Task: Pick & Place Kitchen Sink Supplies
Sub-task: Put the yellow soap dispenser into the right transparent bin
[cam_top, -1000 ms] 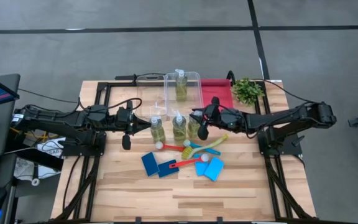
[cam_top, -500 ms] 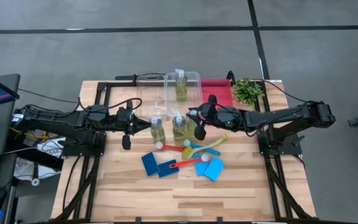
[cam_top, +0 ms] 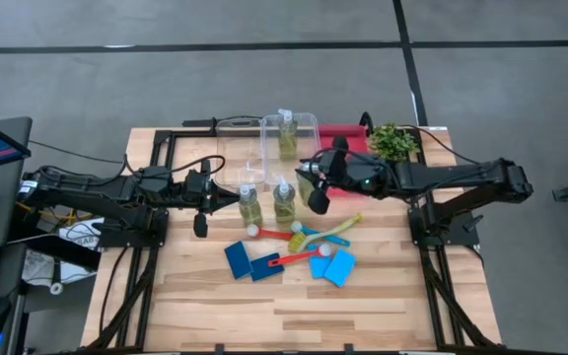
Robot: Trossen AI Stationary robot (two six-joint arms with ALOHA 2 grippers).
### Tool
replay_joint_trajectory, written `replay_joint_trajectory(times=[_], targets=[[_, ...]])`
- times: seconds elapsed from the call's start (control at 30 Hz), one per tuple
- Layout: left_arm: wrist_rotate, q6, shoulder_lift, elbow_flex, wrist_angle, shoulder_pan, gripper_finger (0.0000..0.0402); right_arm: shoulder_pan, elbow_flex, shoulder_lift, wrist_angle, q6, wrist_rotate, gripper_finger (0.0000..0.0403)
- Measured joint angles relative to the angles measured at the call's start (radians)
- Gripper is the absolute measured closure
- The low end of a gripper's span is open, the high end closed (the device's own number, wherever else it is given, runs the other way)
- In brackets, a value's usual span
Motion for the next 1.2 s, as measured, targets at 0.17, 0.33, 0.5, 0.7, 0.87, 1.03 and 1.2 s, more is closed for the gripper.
replay_joint_trajectory(times=[0.17,0.33,0.5,0.7,0.87,1.03,1.2], targets=[[0.000,0.000,0.000,0.000,0.000,0.000,0.0372,-0.015,0.098,0.000,-0.098,-0.025,0.001,0.0305],[0.000,0.000,0.000,0.000,0.000,0.000,0.0372,-0.046,0.159,-0.001,-0.123,-0.045,0.002,0.0305],[0.000,0.000,0.000,0.000,0.000,0.000,0.0372,-0.086,0.187,-0.001,-0.142,-0.060,-0.001,0.0305],[0.000,0.000,0.000,0.000,0.000,0.000,0.0372,-0.130,0.188,-0.001,-0.146,-0.059,-0.005,0.0305],[0.000,0.000,0.000,0.000,0.000,0.000,0.0372,-0.170,0.188,0.012,-0.115,-0.069,-0.014,0.0305],[0.000,0.000,0.000,0.000,0.000,0.000,0.0372,-0.221,0.188,0.043,-0.041,-0.082,-0.067,0.0305],[0.000,0.000,0.000,0.000,0.002,0.000,0.0372,-0.280,0.188,0.097,0.017,-0.091,-0.126,0.0305]])
